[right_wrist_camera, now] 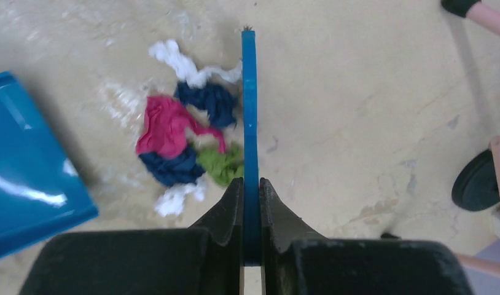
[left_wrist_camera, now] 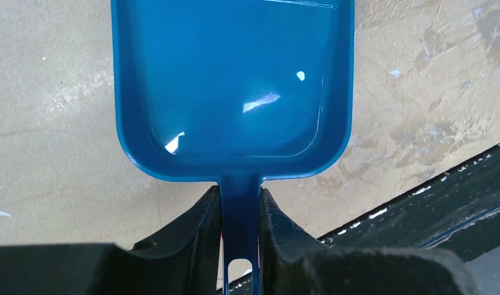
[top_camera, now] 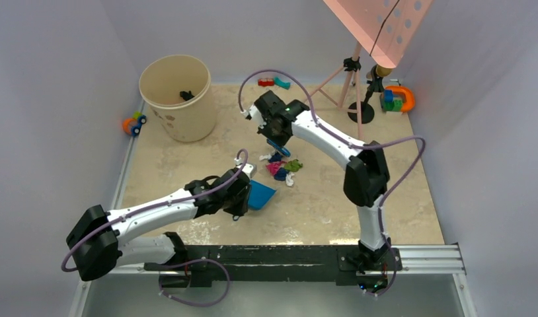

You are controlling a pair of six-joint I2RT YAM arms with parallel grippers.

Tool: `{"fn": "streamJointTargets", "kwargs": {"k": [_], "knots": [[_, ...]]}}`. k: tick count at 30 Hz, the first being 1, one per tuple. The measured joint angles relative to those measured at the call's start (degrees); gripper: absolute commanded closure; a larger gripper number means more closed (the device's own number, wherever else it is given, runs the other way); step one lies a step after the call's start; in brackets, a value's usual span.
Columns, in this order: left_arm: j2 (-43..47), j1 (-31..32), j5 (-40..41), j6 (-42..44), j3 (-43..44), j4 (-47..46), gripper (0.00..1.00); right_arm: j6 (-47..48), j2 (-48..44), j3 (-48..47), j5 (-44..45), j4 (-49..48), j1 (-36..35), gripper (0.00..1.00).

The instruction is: Sweep away the paper scraps from the table

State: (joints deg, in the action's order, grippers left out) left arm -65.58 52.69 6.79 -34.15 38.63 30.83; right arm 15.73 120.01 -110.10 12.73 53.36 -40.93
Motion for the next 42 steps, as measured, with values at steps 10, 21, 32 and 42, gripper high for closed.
{"fn": "streamJointTargets", "kwargs": {"k": [10,21,32,42], "knots": [[-3.9,0.0,-1.6,4.2,0.0,-4.0,1.0,-6.4,-19.1,6.7,4.7,1.6,0.9,1.0],[-12.6,0.0,-1.9,8.4,4.4,-5.0,1.0,-11.3,-9.0,15.8,6.6,3.8,3.3,1.0],[-16.2,-0.2,-2.6,8.4,7.2,-6.1,1.0,-10.8,-22.0,21.7,-23.7,-0.6,1.6,1.0],[-16.1,-0.2,-1.7,6.5,4.8,-9.9,1.0,-12.3,-22.6,14.3,-12.1,1.0,1.3,1.0]]}}
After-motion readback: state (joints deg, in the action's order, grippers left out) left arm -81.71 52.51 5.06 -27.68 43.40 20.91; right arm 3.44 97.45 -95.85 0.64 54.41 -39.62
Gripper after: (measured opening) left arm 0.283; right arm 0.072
